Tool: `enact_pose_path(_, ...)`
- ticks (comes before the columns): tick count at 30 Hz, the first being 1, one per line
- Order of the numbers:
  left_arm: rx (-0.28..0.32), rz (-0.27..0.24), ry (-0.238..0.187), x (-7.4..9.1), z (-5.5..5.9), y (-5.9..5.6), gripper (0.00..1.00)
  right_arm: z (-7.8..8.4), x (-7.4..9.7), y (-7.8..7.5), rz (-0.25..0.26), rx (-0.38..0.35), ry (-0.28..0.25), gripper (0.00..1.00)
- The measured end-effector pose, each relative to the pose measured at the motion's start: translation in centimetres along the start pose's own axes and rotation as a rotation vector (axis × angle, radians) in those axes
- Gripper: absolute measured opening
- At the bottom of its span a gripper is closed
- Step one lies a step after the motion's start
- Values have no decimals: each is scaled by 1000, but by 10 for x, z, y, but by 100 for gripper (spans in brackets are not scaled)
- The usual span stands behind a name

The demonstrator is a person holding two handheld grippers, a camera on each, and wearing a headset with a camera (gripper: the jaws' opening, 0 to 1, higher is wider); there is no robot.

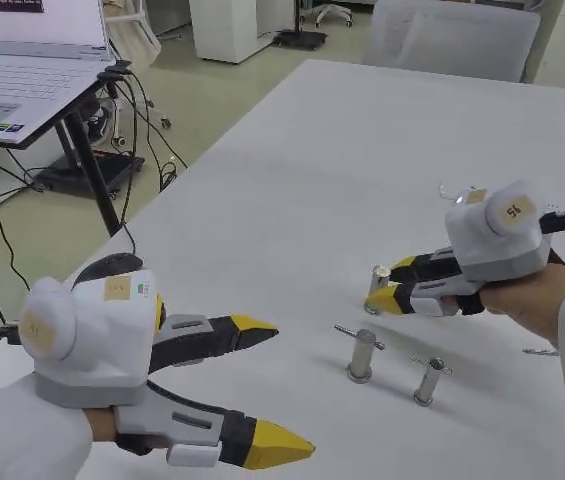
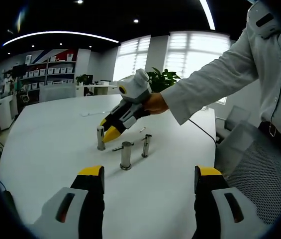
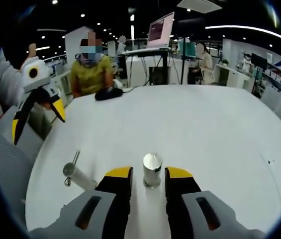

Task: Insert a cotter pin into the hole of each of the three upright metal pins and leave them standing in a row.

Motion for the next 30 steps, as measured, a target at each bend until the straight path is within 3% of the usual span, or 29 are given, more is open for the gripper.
enact_pose_path(6, 3, -4, 0, 1, 0, 0, 74, 1, -4, -2, 16, 40, 13, 17)
enact_pose_path(11, 9, -6, 0, 1, 1, 0, 73, 1, -3, -2, 20, 68, 18, 15)
enact_pose_path(17, 8, -6, -5, 1, -1, -1, 73, 2, 0, -2, 48, 45, 14, 13)
enact_pose_path(25, 0, -3, -5, 0, -3, -3, 73, 10, 15, -1, 79, 8, 21, 12)
enact_pose_path(30, -9, 7, -10, -3, -7, -5, 73, 16, 33, 2, 113, -23, 12, 12)
Point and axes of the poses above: the centre of the closed fingertips' face, and the gripper's own axes: x roughly backward along the fingers, y roughly to its left, z roughly out of its underside, the point moved 9 cm from there along x, roughly backward along the fingers, and after that the axes turned 7 degrees about -z, right-handed, at the moved point
